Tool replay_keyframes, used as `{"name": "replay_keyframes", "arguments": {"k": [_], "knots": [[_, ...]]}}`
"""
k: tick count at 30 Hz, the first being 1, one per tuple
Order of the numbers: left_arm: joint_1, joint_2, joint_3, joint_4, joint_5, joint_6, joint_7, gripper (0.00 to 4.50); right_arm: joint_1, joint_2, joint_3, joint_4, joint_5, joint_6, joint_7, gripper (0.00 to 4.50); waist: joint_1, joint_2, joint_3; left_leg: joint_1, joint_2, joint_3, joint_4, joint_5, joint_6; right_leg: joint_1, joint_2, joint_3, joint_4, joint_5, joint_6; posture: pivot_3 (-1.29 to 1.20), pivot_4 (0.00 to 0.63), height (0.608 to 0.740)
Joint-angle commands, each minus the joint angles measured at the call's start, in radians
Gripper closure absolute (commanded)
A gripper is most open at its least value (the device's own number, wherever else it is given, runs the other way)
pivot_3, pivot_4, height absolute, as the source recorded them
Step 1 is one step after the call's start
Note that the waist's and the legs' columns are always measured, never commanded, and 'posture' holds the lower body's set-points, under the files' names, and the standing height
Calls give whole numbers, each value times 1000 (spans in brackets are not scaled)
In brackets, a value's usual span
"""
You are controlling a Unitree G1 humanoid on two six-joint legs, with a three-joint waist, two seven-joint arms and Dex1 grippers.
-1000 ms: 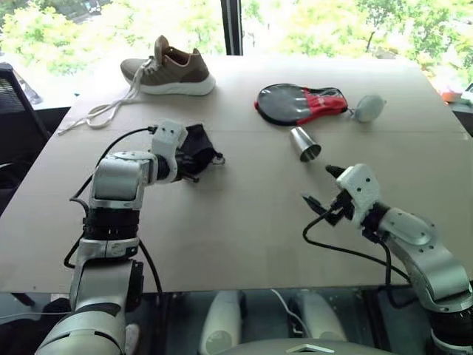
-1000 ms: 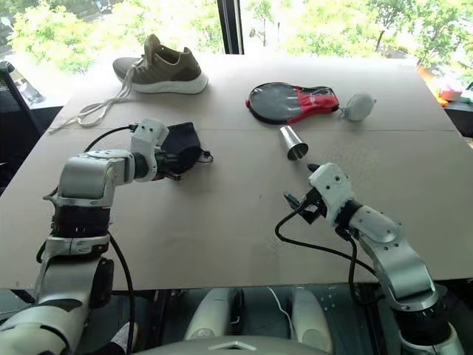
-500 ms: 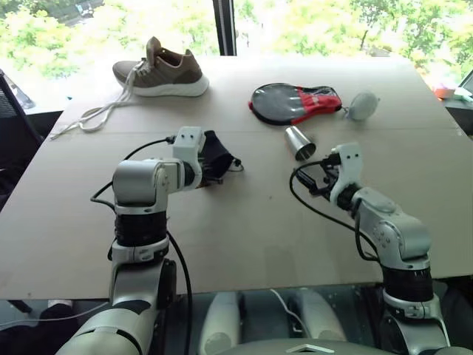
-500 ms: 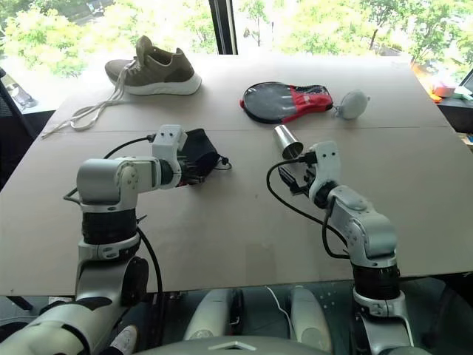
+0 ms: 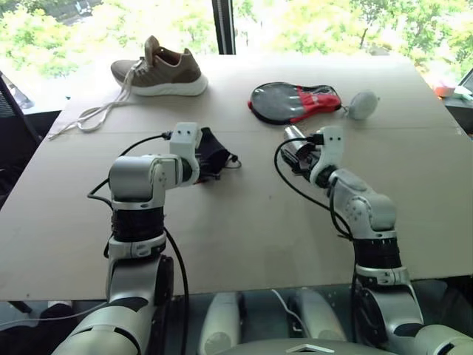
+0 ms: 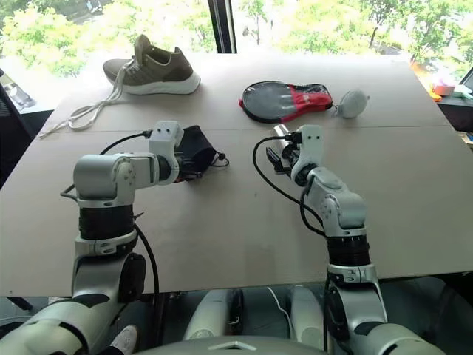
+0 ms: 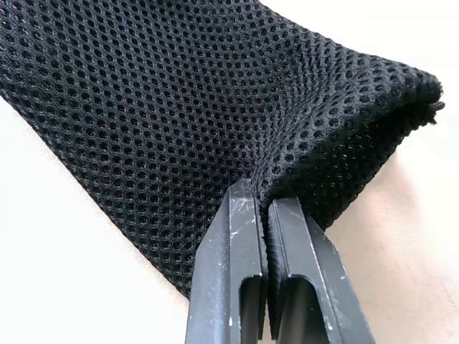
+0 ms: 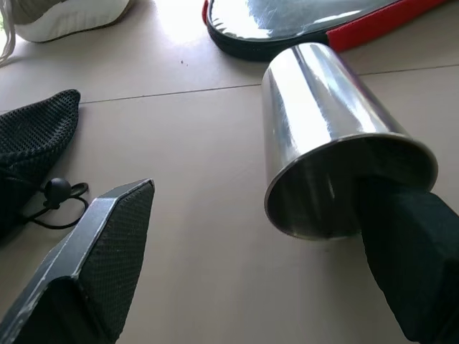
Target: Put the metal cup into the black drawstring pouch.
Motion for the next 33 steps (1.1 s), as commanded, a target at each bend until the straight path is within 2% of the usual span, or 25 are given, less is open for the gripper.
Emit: {"name": "replay_keyframes", "arguments": {"k": [1,3,8,10,11,14,18,24,33], "knots": [[-19,23,13,-24,-10,-18,14,4482,-44,11,-11,39,-11,-75,-4,259,-1,0,0,0,0,0,0,0,0,0,0,0,0,0,0,0,150,740],[-20,28,16,-29,-14,-14,17,4500,-60,17,-14,74,-15,-103,-3,790,-1,0,0,0,0,0,0,0,0,0,0,0,0,0,0,0,150,740],[-18,33,19,-46,-23,-6,25,4500,-88,20,-5,143,-23,-161,16,3308,-2,0,0,0,0,0,-1,0,0,0,0,0,0,0,0,0,150,740],[-15,32,21,-50,-30,-5,27,4500,-93,17,0,160,-27,-185,29,4199,-2,0,0,0,0,0,-1,0,0,0,0,0,0,0,0,0,150,740],[-15,31,25,-51,-34,-2,26,4500,-94,16,3,165,-29,-195,37,4466,-2,0,0,0,0,1,-1,0,0,0,0,0,0,0,0,0,150,740],[-23,17,51,-40,-50,13,24,4500,-67,-1,32,124,-21,-228,112,4466,-2,0,0,0,0,1,-1,0,0,-1,0,0,0,0,0,0,150,740],[-106,-99,213,35,-101,75,27,4500,79,-94,110,-150,75,-164,309,4466,8,0,1,-2,0,-1,-1,0,0,-1,-1,-1,-1,0,0,0,150,740],[-156,-129,221,115,-157,118,-5,4500,192,-137,152,-381,182,-55,357,4466,-5,0,1,-2,0,0,-1,0,0,-1,0,0,-1,0,0,0,150,740],[-164,-98,170,142,-221,99,-42,4500,169,-63,239,-325,154,-82,339,4466,-14,0,1,-1,0,0,-1,0,0,-1,0,0,-1,0,0,0,150,740]]}}
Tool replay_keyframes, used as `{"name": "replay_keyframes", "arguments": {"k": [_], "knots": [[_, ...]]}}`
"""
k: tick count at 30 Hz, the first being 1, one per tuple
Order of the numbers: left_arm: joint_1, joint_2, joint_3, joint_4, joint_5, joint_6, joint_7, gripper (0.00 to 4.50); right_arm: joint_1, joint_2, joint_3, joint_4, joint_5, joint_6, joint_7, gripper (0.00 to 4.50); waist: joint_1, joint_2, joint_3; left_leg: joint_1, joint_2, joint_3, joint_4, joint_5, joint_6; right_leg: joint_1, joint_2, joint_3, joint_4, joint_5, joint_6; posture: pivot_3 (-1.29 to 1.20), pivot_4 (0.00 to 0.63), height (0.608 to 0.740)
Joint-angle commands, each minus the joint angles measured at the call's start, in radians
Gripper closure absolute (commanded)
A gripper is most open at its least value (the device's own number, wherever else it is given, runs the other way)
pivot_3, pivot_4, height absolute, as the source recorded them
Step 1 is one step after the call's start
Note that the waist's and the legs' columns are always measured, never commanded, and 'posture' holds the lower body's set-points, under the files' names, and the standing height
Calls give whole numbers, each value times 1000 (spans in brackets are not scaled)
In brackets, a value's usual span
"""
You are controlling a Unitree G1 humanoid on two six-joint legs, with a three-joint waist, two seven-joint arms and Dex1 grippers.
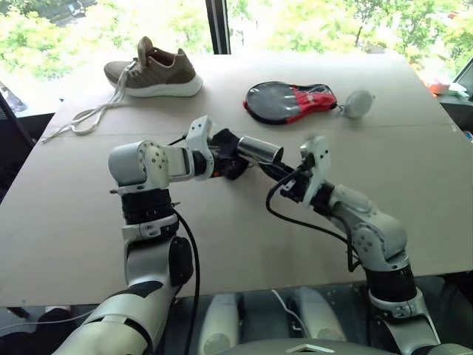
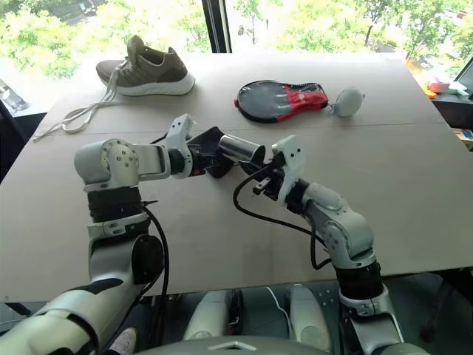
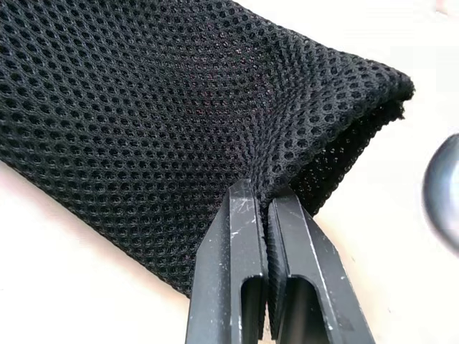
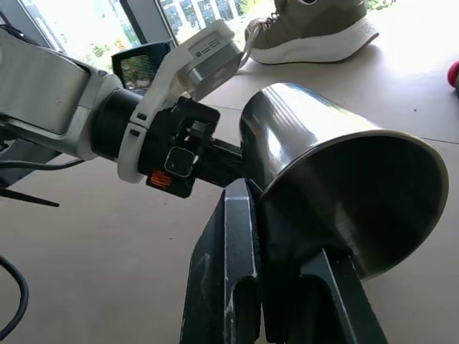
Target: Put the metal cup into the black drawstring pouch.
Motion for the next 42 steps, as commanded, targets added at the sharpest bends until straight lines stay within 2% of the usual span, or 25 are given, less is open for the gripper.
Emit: {"name": "replay_keyframes", "arguments": {"k": [1,16,23,30,35,39,42], "knots": [[-30,13,-12,-28,-42,-14,-24,4500,-27,12,26,27,-23,-38,4,4466,0,0,0,0,0,0,0,0,0,0,0,0,0,0,0,0,150,740],[34,16,-4,-174,-116,32,-22,4500,-43,-40,115,160,-216,-129,3,4466,-3,0,0,0,0,0,0,0,0,0,0,0,0,0,0,0,150,740],[61,-5,12,-176,-161,32,17,4500,-87,28,144,240,-319,-334,-35,4466,-4,0,0,0,0,0,0,0,0,0,0,0,0,0,0,0,150,740],[-12,-66,110,-153,-235,32,33,4500,-142,3,246,397,-463,-579,57,4466,-3,-1,1,0,0,0,0,0,0,0,-1,-1,0,0,0,0,150,740],[-73,-74,125,-136,-289,32,34,4500,-201,-30,278,505,-522,-728,139,4466,-8,-2,2,0,0,0,0,0,-1,0,0,0,0,0,0,0,150,740],[-71,-69,120,-128,-326,32,48,4500,-237,-4,232,586,-524,-778,102,4466,-8,-2,2,1,0,0,0,0,-1,0,0,0,0,0,0,0,150,740],[-4,-51,108,-162,-393,32,78,4500,-286,55,104,657,-455,-733,2,4466,-11,-2,2,1,1,0,0,0,-1,0,-1,0,0,0,0,0,150,740]]}}
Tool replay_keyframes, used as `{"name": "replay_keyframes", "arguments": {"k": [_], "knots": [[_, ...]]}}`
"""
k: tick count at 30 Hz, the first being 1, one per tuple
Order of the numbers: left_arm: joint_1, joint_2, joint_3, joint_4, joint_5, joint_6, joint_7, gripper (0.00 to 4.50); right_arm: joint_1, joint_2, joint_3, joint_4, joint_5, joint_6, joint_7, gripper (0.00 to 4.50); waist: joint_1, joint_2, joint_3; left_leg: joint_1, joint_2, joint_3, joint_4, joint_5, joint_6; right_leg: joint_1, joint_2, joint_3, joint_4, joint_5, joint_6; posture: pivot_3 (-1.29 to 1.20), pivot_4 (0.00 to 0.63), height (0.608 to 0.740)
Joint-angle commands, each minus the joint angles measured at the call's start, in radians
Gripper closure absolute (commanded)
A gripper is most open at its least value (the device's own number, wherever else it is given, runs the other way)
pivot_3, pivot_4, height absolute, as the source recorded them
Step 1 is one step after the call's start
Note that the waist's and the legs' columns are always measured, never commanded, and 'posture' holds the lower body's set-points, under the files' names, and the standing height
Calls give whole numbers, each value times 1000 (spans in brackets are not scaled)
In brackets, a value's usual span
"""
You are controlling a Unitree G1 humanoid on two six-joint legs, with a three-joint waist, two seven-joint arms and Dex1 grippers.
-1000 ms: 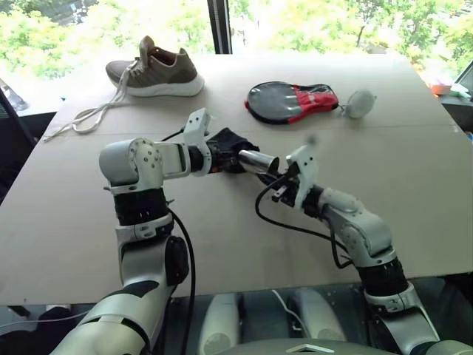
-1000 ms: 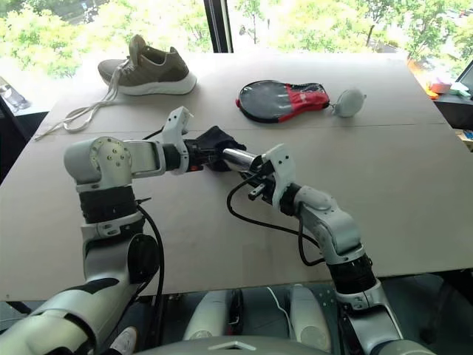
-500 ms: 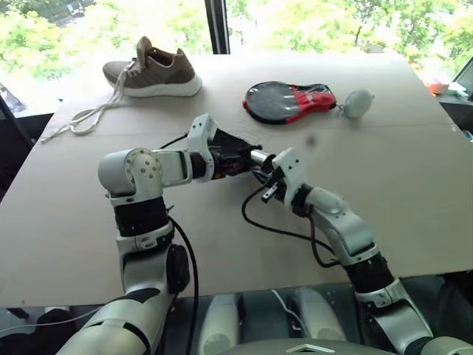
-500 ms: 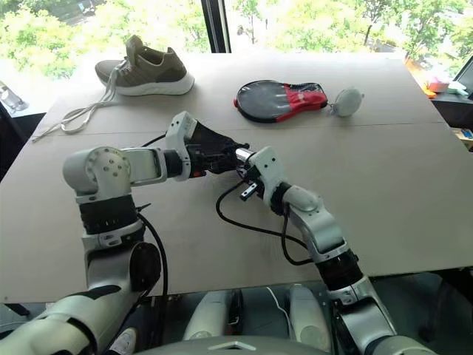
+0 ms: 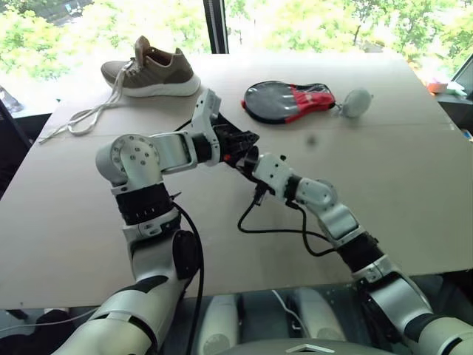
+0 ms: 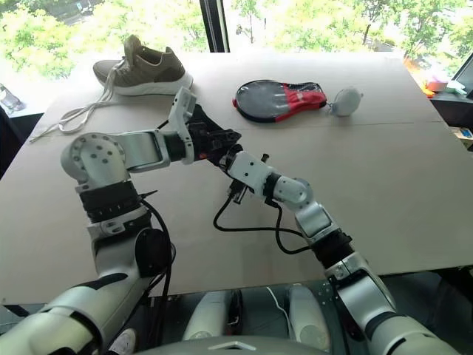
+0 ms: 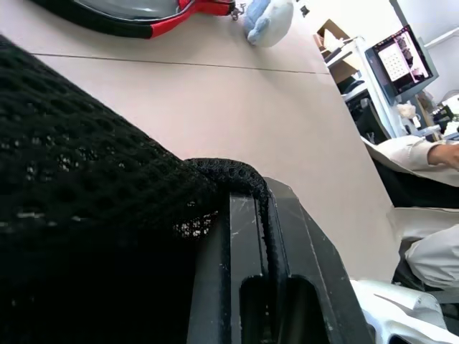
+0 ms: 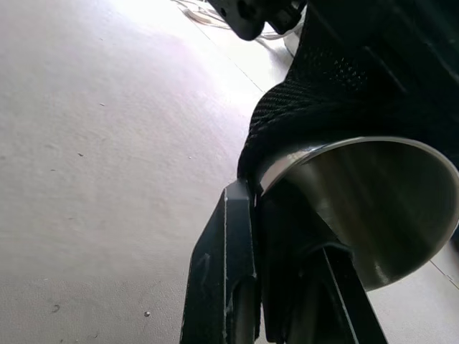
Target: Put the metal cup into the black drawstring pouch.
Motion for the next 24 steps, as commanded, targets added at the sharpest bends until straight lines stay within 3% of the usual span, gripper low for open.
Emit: {"name": "replay_keyframes", "arguments": {"k": [1,4,10,14,19,24], "knots": [[61,11,-22,-68,-120,2,23,4500,-68,59,-130,43,82,28,-78,4466,0,0,0,0,1,0,0,0,0,0,-1,0,0,0,0,0,150,740],[92,-5,-31,-97,-161,2,62,4500,-62,75,-121,22,105,45,-23,4466,1,0,0,0,1,0,0,0,0,0,-3,-1,0,0,0,0,150,740],[7,-90,-6,-31,-119,-3,118,4500,-63,-6,89,15,-89,-140,114,4466,5,0,0,-1,-2,-1,0,0,0,0,-3,-2,0,0,0,0,150,740],[-13,-104,5,-17,-101,-1,120,4500,-87,-29,93,78,-140,-195,106,4466,0,0,0,0,-2,0,0,0,0,0,-1,-1,0,0,0,0,150,740],[62,-102,-1,-75,-163,2,141,4500,-123,11,-45,142,-73,-85,12,4466,0,0,0,0,-1,0,0,0,0,0,-1,-1,0,0,0,0,150,740],[105,-128,-13,-114,-192,2,174,4500,-133,5,43,123,-133,-152,87,4466,4,0,0,0,0,-1,0,0,0,0,-3,-2,0,0,0,0,150,740]]}}
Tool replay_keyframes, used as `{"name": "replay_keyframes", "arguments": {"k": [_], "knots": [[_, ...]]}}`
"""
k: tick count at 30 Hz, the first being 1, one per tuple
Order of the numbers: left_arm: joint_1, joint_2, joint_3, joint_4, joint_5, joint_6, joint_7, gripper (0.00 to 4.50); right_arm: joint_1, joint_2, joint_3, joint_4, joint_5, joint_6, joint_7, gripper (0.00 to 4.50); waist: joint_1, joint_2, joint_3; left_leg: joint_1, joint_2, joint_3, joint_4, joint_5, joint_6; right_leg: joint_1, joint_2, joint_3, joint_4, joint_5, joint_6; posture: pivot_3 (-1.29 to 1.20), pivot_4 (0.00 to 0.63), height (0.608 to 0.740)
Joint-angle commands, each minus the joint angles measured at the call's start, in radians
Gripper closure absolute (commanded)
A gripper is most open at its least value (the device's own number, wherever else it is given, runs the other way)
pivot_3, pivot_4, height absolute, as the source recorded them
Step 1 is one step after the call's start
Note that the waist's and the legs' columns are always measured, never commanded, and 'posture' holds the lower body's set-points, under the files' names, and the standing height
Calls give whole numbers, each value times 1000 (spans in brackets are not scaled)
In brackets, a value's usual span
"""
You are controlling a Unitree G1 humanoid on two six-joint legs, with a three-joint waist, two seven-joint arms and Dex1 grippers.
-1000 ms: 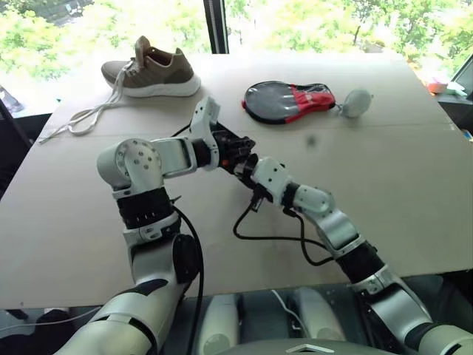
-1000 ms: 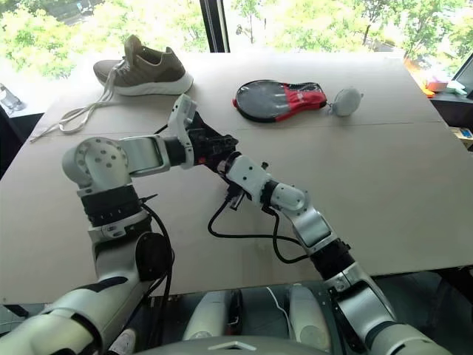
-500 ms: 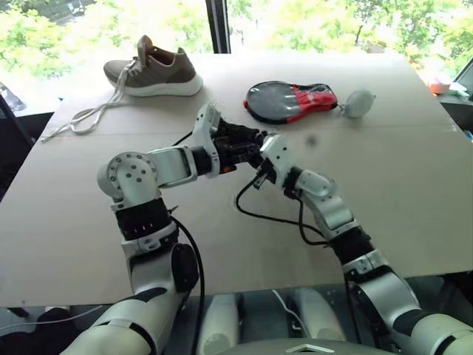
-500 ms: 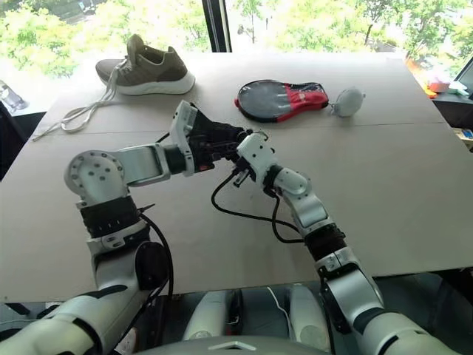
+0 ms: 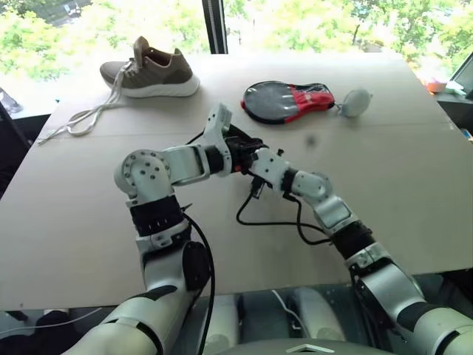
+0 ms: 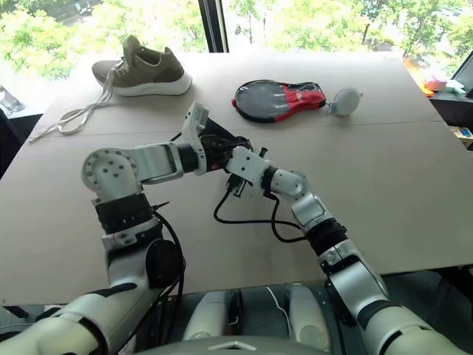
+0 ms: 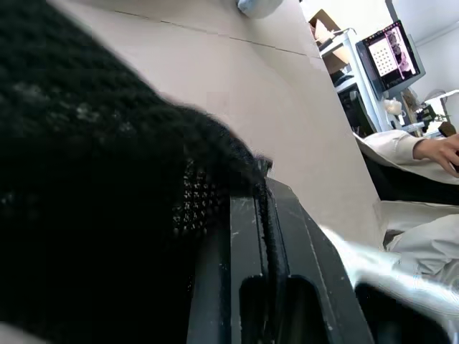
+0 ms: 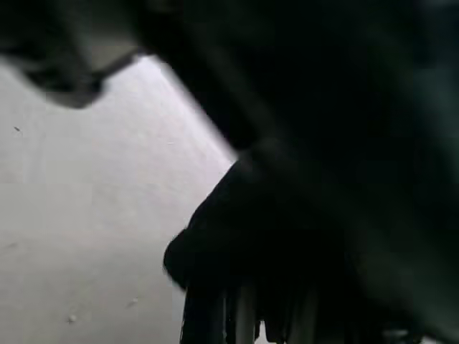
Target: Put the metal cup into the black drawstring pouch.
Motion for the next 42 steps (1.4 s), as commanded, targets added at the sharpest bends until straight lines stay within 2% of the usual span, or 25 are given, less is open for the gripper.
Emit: {"name": "replay_keyframes", "arguments": {"k": [1,4,6,12,14,17,20,24,26,31,35,36,39,42], "knots": [[-16,-33,-12,-43,-59,7,11,4500,-17,45,45,-53,2,-16,43,4466,-1,0,0,0,0,0,0,0,0,0,0,0,0,0,0,0,150,740],[-4,-37,1,-57,-93,7,40,4500,-51,108,-54,-22,73,106,-32,4466,-2,0,0,0,0,0,0,0,0,0,0,0,0,0,0,0,150,740],[21,-29,1,-73,-112,7,56,4500,-77,111,-86,6,75,108,-54,4466,-2,0,0,0,0,0,0,0,0,0,0,0,1,0,0,0,150,740],[-22,-62,48,-31,-92,7,96,4500,-8,41,131,-71,-54,-83,117,4466,2,0,0,0,-1,0,-1,0,0,0,-1,0,-1,0,0,0,150,740],[-50,-65,57,-5,-70,-1,97,4500,2,38,139,-76,-60,-80,123,4466,0,0,0,0,-2,0,-1,0,0,0,0,0,-1,0,0,0,150,740],[-55,-46,62,9,-49,-3,84,4500,-14,31,83,-75,-57,-13,79,4466,-3,0,0,1,-2,0,-1,0,0,0,2,0,0,0,0,0,150,740],[-21,-21,68,-9,-37,3,77,4500,-5,10,29,-115,-19,40,79,3582,-2,0,0,1,-1,0,-1,0,-1,0,1,0,0,0,0,0,150,740],[51,32,71,-52,-54,-43,15,4500,68,-42,-22,-259,21,139,90,1701,-2,0,0,1,-1,0,-1,0,-1,0,1,0,0,0,0,0,150,740],[88,72,60,-67,-53,-89,-26,4500,116,-67,-49,-369,69,225,119,976,0,0,0,0,0,0,-2,0,-1,0,0,0,-1,0,0,0,150,740],[163,225,-31,-51,-14,-215,-138,4500,203,-111,-131,-671,272,525,173,976,-4,0,0,2,0,0,-2,0,-1,0,0,0,0,0,0,0,150,740],[191,323,-116,-8,47,-325,-218,4500,216,-132,-207,-744,388,704,154,976,1,0,0,2,0,-1,-2,0,0,1,0,-1,0,0,-1,0,150,740],[191,332,-125,1,52,-341,-229,4500,214,-138,-213,-744,392,715,148,976,3,0,0,2,0,-1,-2,0,0,1,0,-1,0,0,-1,0,150,740],[167,346,-117,27,37,-367,-265,4500,232,-184,-165,-707,317,682,122,114,10,0,0,1,-1,0,-2,0,1,1,-1,-1,-1,0,-1,0,150,740],[155,375,-109,24,3,-356,-313,4500,203,-184,-71,-568,158,582,19,51,11,0,0,0,-1,0,-2,0,1,0,-1,-1,-3,0,-1,0,150,740]]}}
